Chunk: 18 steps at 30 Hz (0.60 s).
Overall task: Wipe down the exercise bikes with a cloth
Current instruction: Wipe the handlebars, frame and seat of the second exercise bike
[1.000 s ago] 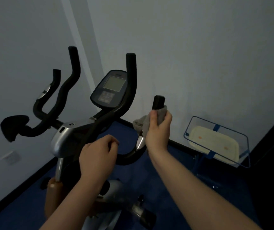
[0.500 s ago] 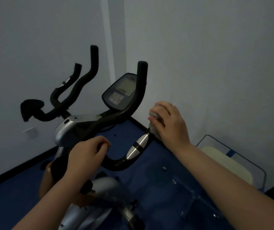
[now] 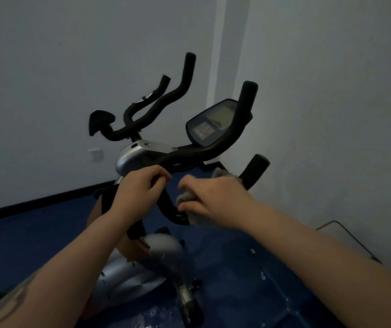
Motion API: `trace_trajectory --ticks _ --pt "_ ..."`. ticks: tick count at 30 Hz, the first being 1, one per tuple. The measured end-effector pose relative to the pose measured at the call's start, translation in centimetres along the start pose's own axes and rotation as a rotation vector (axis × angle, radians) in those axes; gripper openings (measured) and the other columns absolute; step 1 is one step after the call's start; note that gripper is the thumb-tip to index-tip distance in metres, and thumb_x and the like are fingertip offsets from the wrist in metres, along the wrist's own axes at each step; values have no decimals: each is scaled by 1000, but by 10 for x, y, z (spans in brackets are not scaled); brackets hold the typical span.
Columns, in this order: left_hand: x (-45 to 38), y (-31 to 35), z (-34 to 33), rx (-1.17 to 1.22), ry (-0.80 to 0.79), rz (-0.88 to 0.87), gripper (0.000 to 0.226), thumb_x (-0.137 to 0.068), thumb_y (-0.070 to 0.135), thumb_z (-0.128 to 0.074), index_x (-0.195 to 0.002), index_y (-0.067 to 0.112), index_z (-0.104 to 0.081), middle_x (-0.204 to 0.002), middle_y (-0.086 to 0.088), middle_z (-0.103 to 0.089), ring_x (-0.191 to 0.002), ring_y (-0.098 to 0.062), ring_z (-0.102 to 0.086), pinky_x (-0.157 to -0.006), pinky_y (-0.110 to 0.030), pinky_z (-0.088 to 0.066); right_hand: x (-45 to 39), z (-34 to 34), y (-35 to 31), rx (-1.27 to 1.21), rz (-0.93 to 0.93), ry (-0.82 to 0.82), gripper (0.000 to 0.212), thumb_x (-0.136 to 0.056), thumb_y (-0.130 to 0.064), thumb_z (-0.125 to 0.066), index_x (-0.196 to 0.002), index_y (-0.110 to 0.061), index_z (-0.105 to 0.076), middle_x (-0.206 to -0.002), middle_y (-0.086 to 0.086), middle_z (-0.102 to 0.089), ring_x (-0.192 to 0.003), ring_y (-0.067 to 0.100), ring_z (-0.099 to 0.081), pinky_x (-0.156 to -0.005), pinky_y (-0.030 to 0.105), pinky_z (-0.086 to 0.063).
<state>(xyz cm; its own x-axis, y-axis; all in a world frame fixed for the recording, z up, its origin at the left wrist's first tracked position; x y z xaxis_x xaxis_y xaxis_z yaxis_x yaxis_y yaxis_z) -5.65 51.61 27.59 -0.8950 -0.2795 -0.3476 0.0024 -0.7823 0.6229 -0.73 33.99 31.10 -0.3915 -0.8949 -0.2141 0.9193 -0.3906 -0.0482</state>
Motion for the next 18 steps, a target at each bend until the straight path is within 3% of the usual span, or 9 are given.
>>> trace_trajectory --ticks 2,5,7,10,12,15,18 --pt "7 -9 7 7 63 33 18 -93 16 -56 -92 31 -66 -80 18 -63 -73 -2 -58 -71 -33 -52 3 1 14 19 15 -43 45 -89 -67 -36 -109 -28 -49 -105 -8 -62 -92 15 -60 -72 32 -43" --pt "21 -27 13 -39 170 86 12 -92 19 -59 -95 28 -68 -90 17 -59 -93 -11 -56 -90 -42 -46 13 -3 25 258 91 -80 60 -87 -70 -10 -99 -29 -51 -96 -4 -60 -88 19 -57 -75 34 -33" --pt "26 -38 14 -13 219 204 9 -89 32 -61 -95 27 -66 -97 11 -59 -102 -16 -54 -91 -40 -45 11 -11 16 363 56 -108 61 -89 -66 -5 -107 -27 -48 -99 2 -59 -86 25 -57 -67 34 -28" --pt "27 -44 12 52 236 330 19 -87 40 -62 -97 24 -66 -100 4 -56 -107 -18 -49 -92 -38 -44 -13 -40 -18 388 0 -175 33 -103 -40 -26 -125 -24 -44 -109 3 -57 -91 28 -59 -60 36 -30" --pt "26 -42 12 52 237 336 17 -87 39 -62 -95 24 -65 -98 4 -54 -106 -17 -47 -91 -35 -42 -27 -47 -41 366 -50 -131 37 -105 -30 -21 -125 -18 -49 -106 5 -61 -89 28 -61 -58 35 -30" --pt "29 -40 11 66 232 351 13 -88 39 -61 -89 26 -62 -94 9 -48 -103 -14 -44 -88 -36 -43 -20 -48 -44 308 -115 -79 53 -99 -31 -9 -109 -12 -57 -95 7 -64 -80 27 -61 -60 33 -28" --pt "29 -40 10 56 226 359 16 -90 40 -59 -84 26 -57 -90 13 -42 -97 -11 -39 -85 -37 -43 -4 -38 -41 297 -116 34 26 -86 -38 -65 -77 -14 -62 -64 2 -60 -55 21 -58 -55 29 -37"
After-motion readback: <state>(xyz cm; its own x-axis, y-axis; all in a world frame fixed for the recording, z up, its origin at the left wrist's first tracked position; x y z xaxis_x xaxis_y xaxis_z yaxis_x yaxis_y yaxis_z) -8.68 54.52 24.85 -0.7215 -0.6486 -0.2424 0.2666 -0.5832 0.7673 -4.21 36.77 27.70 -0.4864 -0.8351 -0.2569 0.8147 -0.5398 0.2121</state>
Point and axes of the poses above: each hand's wrist, its own x-axis away from the middle knuckle, its own z-axis out of the back of the hand, y = z × x, the point moved 3 cm from there along -x, towards the middle knuckle
